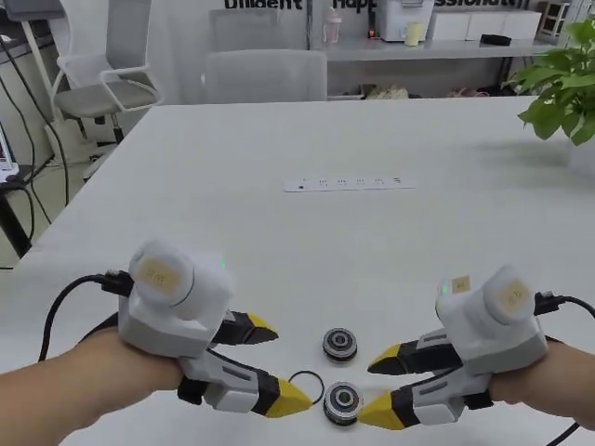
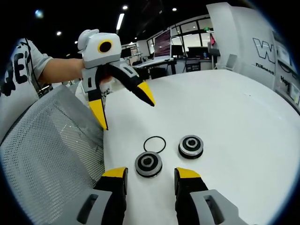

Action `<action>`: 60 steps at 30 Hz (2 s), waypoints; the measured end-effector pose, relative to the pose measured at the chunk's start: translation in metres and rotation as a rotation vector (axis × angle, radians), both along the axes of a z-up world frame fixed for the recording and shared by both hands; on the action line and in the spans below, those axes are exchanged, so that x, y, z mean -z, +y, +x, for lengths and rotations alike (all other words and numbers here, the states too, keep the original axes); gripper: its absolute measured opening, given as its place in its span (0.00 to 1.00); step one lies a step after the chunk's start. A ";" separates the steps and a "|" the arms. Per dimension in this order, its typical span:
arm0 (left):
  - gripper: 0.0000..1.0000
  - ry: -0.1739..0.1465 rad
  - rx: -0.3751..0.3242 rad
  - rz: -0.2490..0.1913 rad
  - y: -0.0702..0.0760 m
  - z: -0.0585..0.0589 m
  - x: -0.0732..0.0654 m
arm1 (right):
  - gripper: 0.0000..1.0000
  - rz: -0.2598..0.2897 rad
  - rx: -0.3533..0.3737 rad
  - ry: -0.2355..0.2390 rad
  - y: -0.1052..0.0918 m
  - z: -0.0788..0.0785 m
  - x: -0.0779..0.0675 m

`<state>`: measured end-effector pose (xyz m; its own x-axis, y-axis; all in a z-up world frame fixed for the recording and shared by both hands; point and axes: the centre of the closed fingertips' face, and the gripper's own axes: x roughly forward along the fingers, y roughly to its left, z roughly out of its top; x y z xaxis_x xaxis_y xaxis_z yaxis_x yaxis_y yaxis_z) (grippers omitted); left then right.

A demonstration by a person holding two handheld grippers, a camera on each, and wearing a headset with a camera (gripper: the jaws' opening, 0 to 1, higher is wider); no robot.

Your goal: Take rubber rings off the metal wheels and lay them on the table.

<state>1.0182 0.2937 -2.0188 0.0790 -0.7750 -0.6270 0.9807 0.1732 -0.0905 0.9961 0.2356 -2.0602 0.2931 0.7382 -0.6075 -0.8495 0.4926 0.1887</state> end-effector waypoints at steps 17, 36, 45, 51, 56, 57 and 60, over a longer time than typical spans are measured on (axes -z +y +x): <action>0.46 0.017 0.075 0.045 -0.023 -0.011 0.021 | 0.33 0.004 -0.013 0.020 0.001 -0.004 0.010; 0.33 0.047 0.107 0.059 -0.045 -0.023 0.036 | 0.32 0.017 -0.019 0.034 0.001 -0.007 0.013; 0.24 0.047 0.120 0.067 -0.050 -0.026 0.041 | 0.31 0.017 -0.021 0.037 0.000 -0.008 0.014; 0.20 0.032 0.118 0.059 -0.052 -0.024 0.042 | 0.31 0.019 -0.020 0.037 0.000 -0.008 0.014; 0.15 0.019 0.102 0.048 -0.052 -0.021 0.043 | 0.31 0.020 -0.018 0.039 0.000 -0.008 0.014; 0.14 0.018 0.100 0.047 -0.052 -0.021 0.043 | 0.31 0.020 -0.019 0.039 0.000 -0.008 0.015; 0.13 0.011 0.097 0.045 -0.052 -0.021 0.043 | 0.31 0.019 -0.020 0.040 0.000 -0.008 0.015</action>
